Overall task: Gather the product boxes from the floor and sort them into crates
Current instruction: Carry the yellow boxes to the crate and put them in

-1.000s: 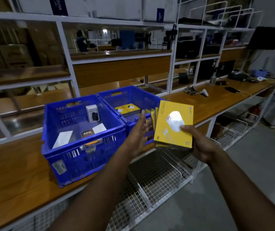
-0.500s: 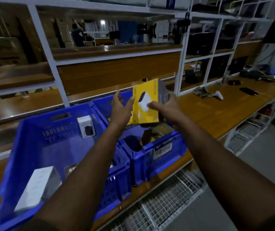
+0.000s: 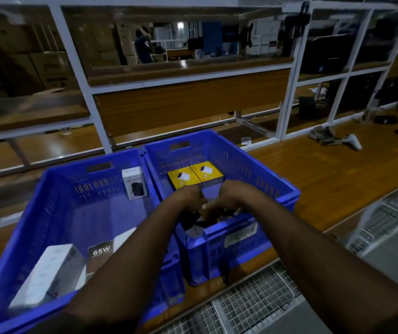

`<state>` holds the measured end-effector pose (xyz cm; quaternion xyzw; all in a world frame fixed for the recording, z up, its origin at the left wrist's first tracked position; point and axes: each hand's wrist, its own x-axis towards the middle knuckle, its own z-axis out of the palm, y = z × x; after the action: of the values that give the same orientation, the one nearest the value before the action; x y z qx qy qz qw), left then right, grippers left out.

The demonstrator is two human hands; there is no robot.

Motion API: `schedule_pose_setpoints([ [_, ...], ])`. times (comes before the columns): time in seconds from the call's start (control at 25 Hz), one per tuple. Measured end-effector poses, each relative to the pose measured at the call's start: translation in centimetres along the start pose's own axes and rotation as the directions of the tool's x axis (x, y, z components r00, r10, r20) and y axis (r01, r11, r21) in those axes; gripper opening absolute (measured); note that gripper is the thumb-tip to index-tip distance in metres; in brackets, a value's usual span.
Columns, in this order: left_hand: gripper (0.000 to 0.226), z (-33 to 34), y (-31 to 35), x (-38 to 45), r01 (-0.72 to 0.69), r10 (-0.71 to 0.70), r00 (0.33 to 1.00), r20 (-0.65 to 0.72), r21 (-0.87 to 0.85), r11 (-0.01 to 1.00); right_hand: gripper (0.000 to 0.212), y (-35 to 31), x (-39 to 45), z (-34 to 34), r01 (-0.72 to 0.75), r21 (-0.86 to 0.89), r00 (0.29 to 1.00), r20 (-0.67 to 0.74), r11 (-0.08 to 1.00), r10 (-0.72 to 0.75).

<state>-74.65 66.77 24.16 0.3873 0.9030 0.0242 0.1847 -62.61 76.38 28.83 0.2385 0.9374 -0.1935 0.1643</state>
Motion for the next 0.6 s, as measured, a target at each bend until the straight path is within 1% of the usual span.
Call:
schedule_pose_setpoints([
  [0.04, 0.035, 0.2, 0.3, 0.0, 0.008, -0.008, 1.0, 0.005, 0.013, 1.0, 0.059, 0.4, 0.3, 0.1, 0.013, 0.002, 1.0, 0.002, 1.0, -0.013],
  [0.12, 0.032, 0.3, 0.7, -0.1, 0.033, -0.032, 0.999, -0.04, 0.013, 0.999, 0.048, 1.3, 0.9, 0.3, 0.024, -0.017, 1.0, -0.012, 1.0, -0.025],
  [0.2, 0.034, 0.2, 0.5, -0.2, 0.063, -0.072, 0.993, -0.09, -0.097, 0.993, 0.036, 2.2, 1.1, 0.6, 0.041, -0.001, 0.996, -0.077, 0.999, -0.041],
  [0.32, 0.039, 0.8, 0.9, -0.7, 0.036, -0.084, 0.977, -0.195, -0.239, 0.97, 0.031, 3.9, 1.4, 1.7, 0.056, 0.087, 0.974, -0.225, 0.995, -0.035],
  [0.4, 0.033, 1.3, 2.1, -1.1, -0.039, -0.064, 0.956, -0.287, -0.339, 0.94, 0.029, 4.7, 1.0, 2.4, 0.096, 0.153, 0.93, -0.366, 0.983, -0.034],
  [0.48, 0.022, 2.3, 3.8, -1.7, -0.116, -0.059, 0.931, -0.361, -0.443, 0.889, 0.025, 5.3, 0.5, 3.1, 0.182, 0.261, 0.859, -0.511, 0.948, -0.024],
  [0.52, 0.018, 2.7, 4.7, -2.0, -0.144, -0.065, 0.915, -0.398, -0.475, 0.868, 0.019, 5.6, 0.1, 3.4, 0.243, 0.33, 0.815, -0.579, 0.912, -0.008],
  [0.6, 0.022, 3.2, 6.3, -2.5, -0.16, -0.094, 0.887, -0.452, -0.491, 0.856, 0.016, 6.4, -0.8, 3.8, 0.379, 0.461, 0.733, -0.679, 0.802, 0.044],
])
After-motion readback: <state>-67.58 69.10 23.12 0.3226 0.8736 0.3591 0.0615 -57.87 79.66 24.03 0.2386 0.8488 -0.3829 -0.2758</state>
